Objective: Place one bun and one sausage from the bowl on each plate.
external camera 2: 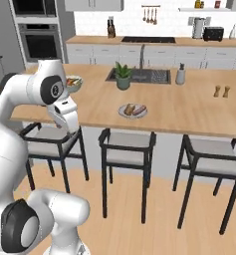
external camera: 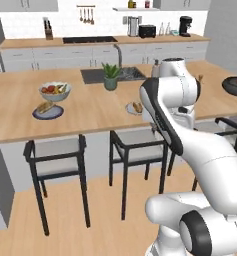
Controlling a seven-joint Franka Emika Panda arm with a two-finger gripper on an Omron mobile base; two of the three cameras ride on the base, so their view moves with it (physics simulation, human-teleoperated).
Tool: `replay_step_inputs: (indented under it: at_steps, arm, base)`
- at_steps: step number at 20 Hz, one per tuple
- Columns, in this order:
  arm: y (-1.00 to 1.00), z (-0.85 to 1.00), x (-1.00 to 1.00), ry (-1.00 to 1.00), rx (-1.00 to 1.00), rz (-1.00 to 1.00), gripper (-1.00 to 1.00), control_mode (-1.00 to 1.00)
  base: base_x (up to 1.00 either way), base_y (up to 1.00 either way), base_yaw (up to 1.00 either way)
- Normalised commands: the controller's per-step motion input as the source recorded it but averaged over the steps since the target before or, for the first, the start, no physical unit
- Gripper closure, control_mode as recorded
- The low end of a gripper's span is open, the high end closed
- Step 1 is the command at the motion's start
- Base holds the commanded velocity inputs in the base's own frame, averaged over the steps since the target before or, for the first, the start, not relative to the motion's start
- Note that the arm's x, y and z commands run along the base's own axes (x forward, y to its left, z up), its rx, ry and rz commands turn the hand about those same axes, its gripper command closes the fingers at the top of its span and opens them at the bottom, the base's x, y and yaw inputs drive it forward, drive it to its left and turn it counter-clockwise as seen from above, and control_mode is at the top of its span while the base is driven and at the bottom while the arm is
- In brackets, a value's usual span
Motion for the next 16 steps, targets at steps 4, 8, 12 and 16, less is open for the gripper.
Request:
replay_step_inputs:
  at_steps: [4,8,12,16]
  arm:
    - [0.00,0.00,0.00,0.00,0.00,0.00,-1.00,1.00]
    - [0.00,0.00,0.00,0.00,0.00,0.00,-1.00,1.00]
    - [0.00,0.00,0.00,0.00,0.00,0.00,-1.00,1.00]
    - [0.00,0.00,0.00,0.00,0.00,0.00,-1.00,1.00]
  base:
    - [0.07,-1.00,-0.05]
    - [0.50,-1.00,0.00]
    - [0.57,-1.00,0.00]
    - [0.58,-1.00,0.00]
